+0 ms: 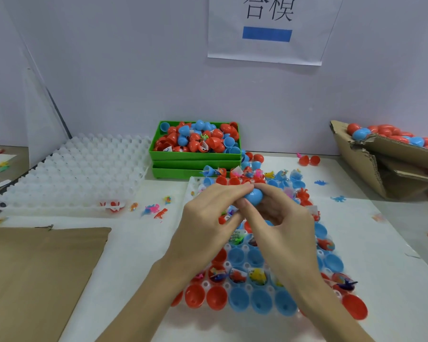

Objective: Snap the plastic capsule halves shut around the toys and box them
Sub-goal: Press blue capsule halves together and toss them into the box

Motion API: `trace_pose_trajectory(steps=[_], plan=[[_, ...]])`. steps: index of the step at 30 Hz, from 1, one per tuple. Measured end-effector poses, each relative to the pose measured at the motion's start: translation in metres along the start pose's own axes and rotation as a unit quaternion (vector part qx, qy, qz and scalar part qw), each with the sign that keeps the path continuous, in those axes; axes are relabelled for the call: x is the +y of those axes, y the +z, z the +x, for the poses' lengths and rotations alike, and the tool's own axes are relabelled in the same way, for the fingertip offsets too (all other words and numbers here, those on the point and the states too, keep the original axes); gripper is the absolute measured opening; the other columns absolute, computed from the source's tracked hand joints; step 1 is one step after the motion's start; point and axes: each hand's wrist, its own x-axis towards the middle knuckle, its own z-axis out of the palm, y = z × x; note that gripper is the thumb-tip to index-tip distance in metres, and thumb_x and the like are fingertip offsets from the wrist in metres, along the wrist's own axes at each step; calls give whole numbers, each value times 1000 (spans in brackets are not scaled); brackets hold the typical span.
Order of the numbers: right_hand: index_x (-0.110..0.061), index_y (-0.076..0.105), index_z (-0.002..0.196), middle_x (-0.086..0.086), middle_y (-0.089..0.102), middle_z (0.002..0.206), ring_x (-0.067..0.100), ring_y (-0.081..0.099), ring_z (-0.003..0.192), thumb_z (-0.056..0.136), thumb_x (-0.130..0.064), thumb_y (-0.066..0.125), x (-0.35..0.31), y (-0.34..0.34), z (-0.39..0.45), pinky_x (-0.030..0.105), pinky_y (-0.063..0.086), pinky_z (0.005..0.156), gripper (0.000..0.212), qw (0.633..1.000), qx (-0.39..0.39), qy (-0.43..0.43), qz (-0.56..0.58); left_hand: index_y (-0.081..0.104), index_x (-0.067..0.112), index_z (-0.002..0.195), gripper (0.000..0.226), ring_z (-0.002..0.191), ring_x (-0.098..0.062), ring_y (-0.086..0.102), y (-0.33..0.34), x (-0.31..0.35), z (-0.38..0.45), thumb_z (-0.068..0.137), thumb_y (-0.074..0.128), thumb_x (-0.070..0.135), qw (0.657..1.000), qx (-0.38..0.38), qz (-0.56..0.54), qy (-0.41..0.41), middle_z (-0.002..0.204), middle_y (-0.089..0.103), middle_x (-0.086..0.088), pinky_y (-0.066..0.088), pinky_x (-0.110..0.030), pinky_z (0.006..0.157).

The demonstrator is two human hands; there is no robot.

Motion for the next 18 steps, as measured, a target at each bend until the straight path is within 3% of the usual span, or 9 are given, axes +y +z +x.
trace_pose_trajectory(steps=[4,7,10,14,16,18], plan=[[-32,73,108,-24,76,93,-4,74,88,94,-16,75,0,-3,2,13,57,77,21,998,-38,-42,-28,74,2,124,43,106,-16,72,1,0,-4,83,86,1,999,14,28,19,117,76,-5,58,-31,95],[-32,73,111,-22,77,96,-2,74,93,97,-14,72,3,-9,6,19,60,81,23,996,-75,-44,-17,74,4,125,45,107,-15,71,1,2,-2,82,88,3,1000,7,16,-2,117,76,-3,58,-32,95],[-23,70,126,-10,79,104,9,76,101,102,-20,63,2,-16,14,28,61,89,26,987,-149,9,60,71,16,130,46,125,-15,60,-7,0,6,86,85,10,996,-52,-45,-50,128,70,7,51,-35,105],[-12,57,141,12,73,126,30,69,121,102,-28,62,-2,-25,20,37,55,103,43,926,-272,91,246,59,23,143,47,147,-25,40,-19,-4,10,97,69,27,974,-134,-150,-105,150,53,9,36,-46,120],[-5,50,146,23,65,136,37,60,131,101,-25,61,-3,-28,22,43,49,111,51,884,-312,120,327,57,16,143,46,145,-27,46,-21,0,9,100,66,27,954,-153,-232,-112,149,56,2,42,-48,117],[1,49,147,27,58,142,38,55,137,102,-18,57,-2,-32,23,38,48,111,49,849,-344,128,380,59,11,138,44,134,-26,58,-20,7,11,98,66,27,939,-144,-288,-125,140,62,1,51,-41,108]])
